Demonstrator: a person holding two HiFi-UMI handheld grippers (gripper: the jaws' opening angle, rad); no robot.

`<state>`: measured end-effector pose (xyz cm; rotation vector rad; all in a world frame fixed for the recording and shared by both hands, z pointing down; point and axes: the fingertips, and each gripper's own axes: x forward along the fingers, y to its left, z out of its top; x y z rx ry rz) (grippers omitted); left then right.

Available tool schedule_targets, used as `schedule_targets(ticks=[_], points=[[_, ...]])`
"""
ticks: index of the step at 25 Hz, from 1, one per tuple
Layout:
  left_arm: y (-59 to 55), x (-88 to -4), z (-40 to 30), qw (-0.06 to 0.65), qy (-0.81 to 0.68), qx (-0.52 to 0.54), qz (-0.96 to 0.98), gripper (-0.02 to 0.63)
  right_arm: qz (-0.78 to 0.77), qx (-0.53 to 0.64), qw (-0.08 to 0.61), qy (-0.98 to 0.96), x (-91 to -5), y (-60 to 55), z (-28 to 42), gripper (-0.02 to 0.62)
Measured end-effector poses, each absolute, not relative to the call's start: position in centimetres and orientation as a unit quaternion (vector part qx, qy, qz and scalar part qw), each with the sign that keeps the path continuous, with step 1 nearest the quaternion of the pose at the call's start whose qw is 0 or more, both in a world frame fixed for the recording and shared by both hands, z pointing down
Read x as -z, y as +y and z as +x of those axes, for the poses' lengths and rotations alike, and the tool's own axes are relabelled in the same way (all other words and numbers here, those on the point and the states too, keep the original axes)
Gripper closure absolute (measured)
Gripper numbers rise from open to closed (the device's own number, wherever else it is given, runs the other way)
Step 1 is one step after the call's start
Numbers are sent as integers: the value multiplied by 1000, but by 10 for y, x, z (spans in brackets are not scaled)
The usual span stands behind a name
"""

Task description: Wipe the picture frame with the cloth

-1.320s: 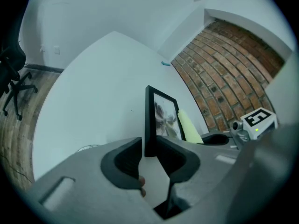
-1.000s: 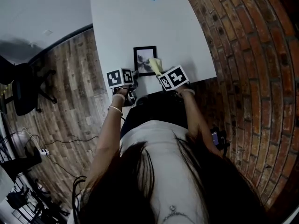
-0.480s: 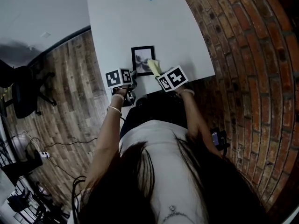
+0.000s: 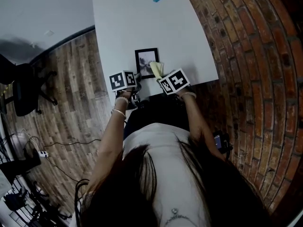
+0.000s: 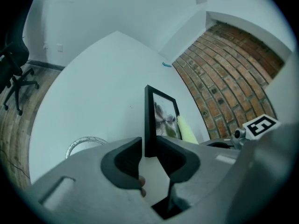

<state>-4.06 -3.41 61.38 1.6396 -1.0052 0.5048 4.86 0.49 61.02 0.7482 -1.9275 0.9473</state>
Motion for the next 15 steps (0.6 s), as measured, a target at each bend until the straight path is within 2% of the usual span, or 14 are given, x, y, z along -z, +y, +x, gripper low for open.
schedule_targets(ticks=[15], points=[[-34, -614, -41, 551, -430, -202, 686, 508, 269, -376, 423, -779, -612, 4, 33, 558]])
